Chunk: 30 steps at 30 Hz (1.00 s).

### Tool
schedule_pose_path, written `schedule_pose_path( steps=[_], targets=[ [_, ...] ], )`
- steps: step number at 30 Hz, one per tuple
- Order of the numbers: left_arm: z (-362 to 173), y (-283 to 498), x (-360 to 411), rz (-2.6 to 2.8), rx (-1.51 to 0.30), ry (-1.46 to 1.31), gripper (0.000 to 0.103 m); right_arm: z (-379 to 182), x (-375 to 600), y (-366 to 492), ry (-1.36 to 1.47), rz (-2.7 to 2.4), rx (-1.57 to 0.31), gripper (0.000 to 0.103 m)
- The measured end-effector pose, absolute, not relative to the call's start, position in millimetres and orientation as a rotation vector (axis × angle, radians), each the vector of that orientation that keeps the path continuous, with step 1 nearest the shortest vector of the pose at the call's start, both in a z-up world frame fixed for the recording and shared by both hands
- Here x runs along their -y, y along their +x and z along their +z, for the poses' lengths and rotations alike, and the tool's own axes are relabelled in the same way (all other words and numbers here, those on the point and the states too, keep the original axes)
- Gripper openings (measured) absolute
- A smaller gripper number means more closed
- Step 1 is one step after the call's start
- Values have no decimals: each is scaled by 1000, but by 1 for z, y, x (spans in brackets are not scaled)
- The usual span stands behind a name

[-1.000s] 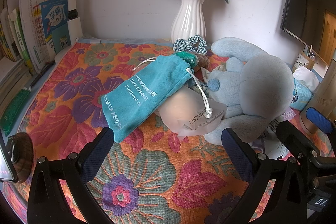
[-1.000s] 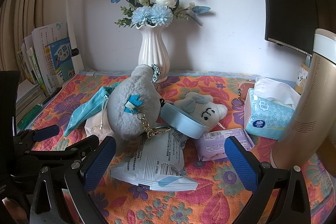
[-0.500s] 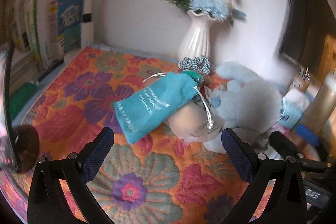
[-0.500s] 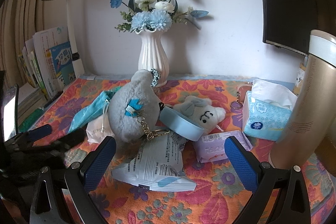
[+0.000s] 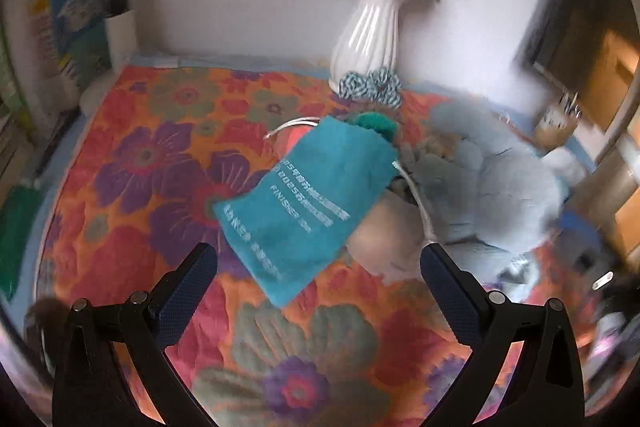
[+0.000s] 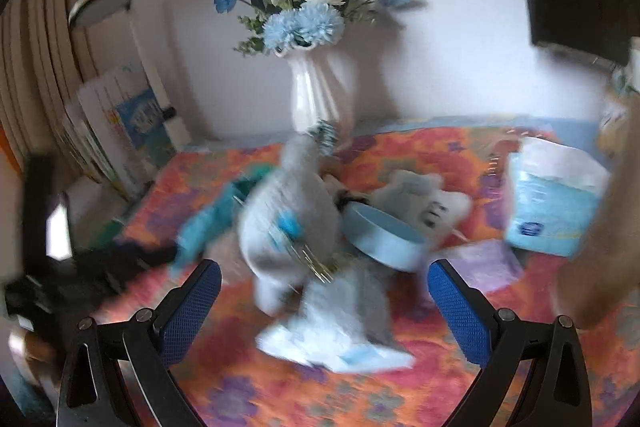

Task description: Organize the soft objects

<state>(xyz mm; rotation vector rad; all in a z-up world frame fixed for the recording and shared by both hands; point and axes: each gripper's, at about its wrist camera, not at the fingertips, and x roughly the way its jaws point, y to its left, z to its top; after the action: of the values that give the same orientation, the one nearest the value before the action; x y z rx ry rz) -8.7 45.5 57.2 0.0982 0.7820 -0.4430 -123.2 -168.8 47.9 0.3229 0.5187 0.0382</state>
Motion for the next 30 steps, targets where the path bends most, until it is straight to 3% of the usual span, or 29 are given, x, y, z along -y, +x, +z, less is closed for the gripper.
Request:
schedule_pose_path(
  steps=[3,5,6,7,8,10,21,30],
  targets=[
    [45,5,-35,-430,-812,189,76,63,166,-101,334,74,-560,103],
    [39,11,-33,-447,-840,190,65,65,158,-79,292,61,-626,103],
    [37,13,-34,-454,-847,177,44,63,153,-71,270,50,-651,95],
    [36,14,-33,-465,-847,165,26,60,149,-65,249,41,-668,70],
    [36,13,-33,-479,-852,165,21,56,146,-60,239,51,-684,57],
    [36,8,-31,-486,-835,174,12,53,145,-60,243,46,-679,54],
    [75,-48,-24,-420,-650,226,10,77,154,-96,237,55,-556,53],
    [105,-89,-18,-444,-600,227,10,107,163,-142,258,37,-461,53]
  ],
)
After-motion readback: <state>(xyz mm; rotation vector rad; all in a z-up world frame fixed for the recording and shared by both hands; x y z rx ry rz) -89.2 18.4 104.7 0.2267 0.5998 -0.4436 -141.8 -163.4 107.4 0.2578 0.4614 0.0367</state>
